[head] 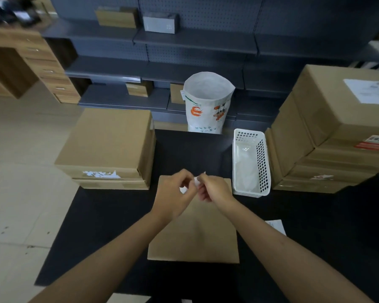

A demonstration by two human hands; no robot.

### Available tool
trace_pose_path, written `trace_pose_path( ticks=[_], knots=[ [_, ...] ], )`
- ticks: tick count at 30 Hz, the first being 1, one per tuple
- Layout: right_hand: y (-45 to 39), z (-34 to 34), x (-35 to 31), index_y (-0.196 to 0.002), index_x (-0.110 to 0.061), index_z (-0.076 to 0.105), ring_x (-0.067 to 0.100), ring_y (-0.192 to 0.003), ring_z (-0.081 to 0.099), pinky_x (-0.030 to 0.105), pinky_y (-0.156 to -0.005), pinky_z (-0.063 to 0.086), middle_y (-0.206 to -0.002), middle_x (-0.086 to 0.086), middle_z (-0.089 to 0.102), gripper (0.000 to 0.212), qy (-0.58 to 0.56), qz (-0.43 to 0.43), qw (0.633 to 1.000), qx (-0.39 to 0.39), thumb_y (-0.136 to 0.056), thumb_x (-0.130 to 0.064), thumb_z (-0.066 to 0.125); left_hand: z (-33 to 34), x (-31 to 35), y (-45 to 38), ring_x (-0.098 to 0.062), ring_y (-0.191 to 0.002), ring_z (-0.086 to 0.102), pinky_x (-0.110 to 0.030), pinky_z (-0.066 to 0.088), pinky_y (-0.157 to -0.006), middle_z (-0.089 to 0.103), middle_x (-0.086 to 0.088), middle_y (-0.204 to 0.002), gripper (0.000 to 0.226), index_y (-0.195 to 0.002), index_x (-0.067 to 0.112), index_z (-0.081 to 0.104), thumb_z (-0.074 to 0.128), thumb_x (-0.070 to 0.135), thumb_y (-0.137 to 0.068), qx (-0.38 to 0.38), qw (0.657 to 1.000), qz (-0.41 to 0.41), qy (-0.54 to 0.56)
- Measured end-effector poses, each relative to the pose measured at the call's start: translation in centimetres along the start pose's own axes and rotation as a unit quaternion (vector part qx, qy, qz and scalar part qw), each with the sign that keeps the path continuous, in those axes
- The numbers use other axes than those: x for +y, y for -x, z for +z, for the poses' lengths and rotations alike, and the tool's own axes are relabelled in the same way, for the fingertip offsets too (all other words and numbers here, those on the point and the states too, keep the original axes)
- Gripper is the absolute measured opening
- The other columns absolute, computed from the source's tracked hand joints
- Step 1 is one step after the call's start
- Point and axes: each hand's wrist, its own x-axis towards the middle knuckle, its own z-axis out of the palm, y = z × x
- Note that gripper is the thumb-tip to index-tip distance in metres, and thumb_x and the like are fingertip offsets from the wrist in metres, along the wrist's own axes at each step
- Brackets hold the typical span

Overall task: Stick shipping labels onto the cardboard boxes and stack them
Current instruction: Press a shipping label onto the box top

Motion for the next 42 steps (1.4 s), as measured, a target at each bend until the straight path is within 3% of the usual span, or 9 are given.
trace_pose_path(
  ticks=[3, 6, 10, 12, 17, 29, 34, 38, 42],
  knots=[
    [1.1, 0.6, 0.3, -0.067, -0.011, 0.060, 0.010, -0.052, 0.058, 0.022, -0.049, 0.045, -0.058, -0.001, 0.064, 0.024, 0.001, -0.019, 0.999, 0.043, -0.086, -0.018, 0.047, -1.1, -0.5, 1.1, -0.005, -0.079, 0.056, -0.014, 0.039, -0.074, 0.062, 0.010, -0.080, 0.017, -0.083, 0.016, 0.063, 0.054, 0.029, -0.088, -0.070, 0.995, 0.068, -0.001],
    [1.8, 1.0, 1.5, -0.082, -0.015, 0.063, 0.012, -0.075, 0.066, 0.027, -0.067, 0.052, -0.084, 0.001, 0.069, 0.021, -0.019, -0.053, 0.996, 0.070, -0.095, -0.017, 0.047, -1.9, -2.1, 2.1, -0.004, -0.087, 0.054, -0.018, 0.039, -0.080, 0.061, 0.010, -0.089, 0.023, -0.087, 0.017, 0.062, 0.050, 0.037, -0.089, -0.093, 0.992, 0.078, -0.023],
    [2.9, 1.0, 3.6, -0.094, -0.028, 0.062, 0.008, -0.087, 0.066, 0.018, -0.064, 0.051, -0.095, -0.009, 0.068, 0.018, -0.043, -0.058, 0.996, 0.054, -0.100, -0.023, 0.045, -1.4, -4.6, 3.6, -0.010, -0.096, 0.051, -0.033, 0.043, -0.088, 0.052, 0.008, -0.103, 0.018, -0.100, 0.019, 0.059, 0.057, 0.034, -0.091, 0.031, 0.993, -0.089, -0.069],
    [2.9, 1.1, 4.5, -0.097, -0.028, 0.062, 0.006, -0.087, 0.066, 0.017, -0.063, 0.049, -0.097, -0.009, 0.068, 0.016, -0.036, -0.055, 0.996, 0.054, -0.100, -0.026, 0.046, -1.0, -6.0, 3.7, -0.014, -0.107, 0.046, -0.036, 0.038, -0.097, 0.050, 0.006, -0.111, 0.031, -0.107, 0.020, 0.060, 0.058, 0.045, -0.089, 0.011, 0.976, -0.206, -0.065],
    [2.2, 1.5, 6.1, -0.092, -0.035, 0.060, 0.005, -0.085, 0.067, 0.020, -0.064, 0.053, -0.095, -0.013, 0.068, 0.014, -0.012, -0.040, 0.998, 0.037, -0.099, -0.030, 0.048, 0.9, -7.1, 4.0, -0.012, -0.106, 0.037, -0.026, 0.019, -0.086, 0.047, 0.010, -0.107, 0.025, -0.090, 0.019, 0.066, 0.054, 0.041, -0.092, -0.075, 0.970, -0.185, -0.138],
    [-0.1, 1.3, 9.3, -0.091, -0.023, 0.061, 0.009, -0.077, 0.057, 0.029, -0.069, 0.056, -0.091, -0.005, 0.059, 0.028, 0.349, -0.109, 0.924, 0.110, -0.097, -0.044, 0.043, 3.1, -8.0, 4.6, -0.014, -0.107, 0.036, -0.031, 0.029, -0.096, 0.042, 0.008, -0.106, 0.023, -0.076, 0.024, 0.056, 0.058, 0.043, -0.089, -0.086, 0.956, -0.215, -0.180],
    [-0.3, 1.6, 10.1, -0.095, -0.016, 0.061, 0.015, -0.089, 0.054, 0.031, -0.083, 0.048, -0.095, -0.001, 0.057, 0.033, 0.429, -0.159, 0.878, 0.139, -0.096, -0.043, 0.041, 3.9, -8.0, 4.7, -0.019, -0.107, 0.038, -0.032, 0.031, -0.095, 0.046, 0.002, -0.108, 0.029, -0.079, 0.020, 0.060, 0.055, 0.046, -0.089, -0.082, 0.940, -0.196, -0.265],
    [0.7, 2.1, 10.1, -0.105, -0.013, 0.054, 0.023, -0.100, 0.050, 0.037, -0.088, 0.038, -0.108, 0.007, 0.056, 0.035, 0.487, -0.144, 0.826, 0.243, -0.092, -0.045, 0.048, 4.2, -7.2, 5.3, -0.023, -0.103, 0.041, -0.034, 0.035, -0.090, 0.047, -0.006, -0.113, 0.037, -0.101, 0.013, 0.054, 0.055, 0.048, -0.088, -0.068, 0.898, -0.172, -0.399],
    [1.7, 3.0, 9.9, -0.132, -0.006, 0.046, 0.033, -0.134, 0.037, 0.046, -0.111, 0.032, -0.142, 0.017, 0.043, 0.047, 0.448, -0.242, 0.832, 0.220, -0.093, -0.031, 0.050, 5.0, -7.0, 6.0, -0.029, -0.116, 0.049, -0.038, 0.035, -0.098, 0.053, -0.012, -0.129, 0.033, -0.117, 0.010, 0.056, 0.059, 0.025, -0.087, -0.042, 0.954, 0.028, -0.296]
  ],
)
